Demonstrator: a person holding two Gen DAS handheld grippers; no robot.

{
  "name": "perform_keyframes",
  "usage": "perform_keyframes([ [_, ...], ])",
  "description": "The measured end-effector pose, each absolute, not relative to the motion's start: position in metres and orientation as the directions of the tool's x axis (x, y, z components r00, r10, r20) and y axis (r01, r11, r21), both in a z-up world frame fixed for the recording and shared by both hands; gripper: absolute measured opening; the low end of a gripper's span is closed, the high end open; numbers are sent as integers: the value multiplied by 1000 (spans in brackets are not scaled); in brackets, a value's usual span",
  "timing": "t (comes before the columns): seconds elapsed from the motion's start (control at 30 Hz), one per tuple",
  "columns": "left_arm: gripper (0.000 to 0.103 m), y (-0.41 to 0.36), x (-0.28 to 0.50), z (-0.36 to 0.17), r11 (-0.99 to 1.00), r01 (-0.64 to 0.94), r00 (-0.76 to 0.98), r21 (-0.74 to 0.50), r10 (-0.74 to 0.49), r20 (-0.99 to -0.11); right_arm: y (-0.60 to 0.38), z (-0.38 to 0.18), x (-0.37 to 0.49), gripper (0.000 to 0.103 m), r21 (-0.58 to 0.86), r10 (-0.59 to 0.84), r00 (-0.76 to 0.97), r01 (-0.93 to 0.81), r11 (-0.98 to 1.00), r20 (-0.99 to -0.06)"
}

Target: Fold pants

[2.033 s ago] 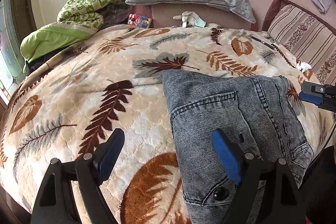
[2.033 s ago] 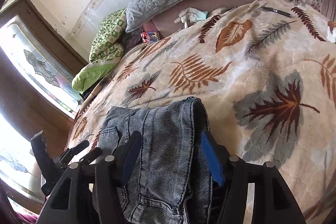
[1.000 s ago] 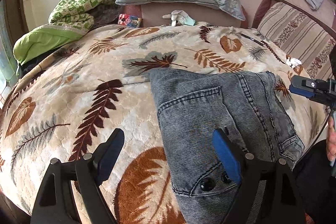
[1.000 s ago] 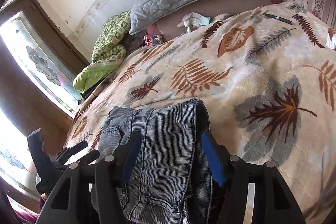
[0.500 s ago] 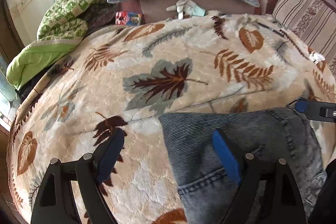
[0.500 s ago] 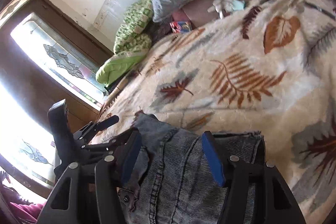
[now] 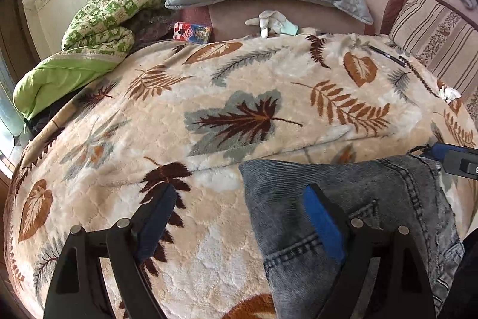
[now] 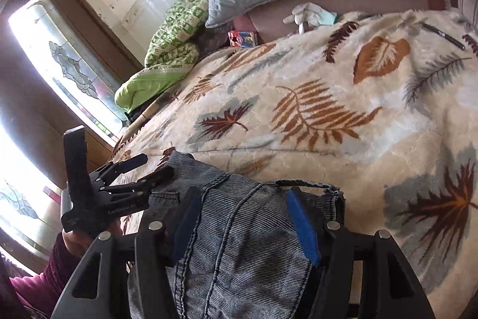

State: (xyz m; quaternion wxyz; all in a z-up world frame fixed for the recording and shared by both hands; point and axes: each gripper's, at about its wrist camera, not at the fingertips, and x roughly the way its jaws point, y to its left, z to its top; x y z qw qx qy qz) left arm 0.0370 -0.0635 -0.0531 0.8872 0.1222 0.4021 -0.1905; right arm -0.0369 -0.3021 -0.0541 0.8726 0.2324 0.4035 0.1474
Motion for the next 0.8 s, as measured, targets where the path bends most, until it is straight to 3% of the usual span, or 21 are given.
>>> perform_keyframes([
  [0.43,88,-44,-23,-44,870,492,594,29,-311,-742,-277,-51,-51,63,449,423,647,-137,883,-634],
  [0.57,88,-34,-35,-45,876,479,575,-47,-354,-737,-276,-37,-60,62,403,373,721,-141,904,-584],
  [0.67,88,-46,-40,-53,858,514,557,-22,-353,-752,-272,-27,-67,62,376,373,748,-177,909,-549],
  [0.8,88,-64,-35,-80,851,523,512,46,-270,-815,-259,-42,-61,62,370,407,657,-204,906,-634],
])
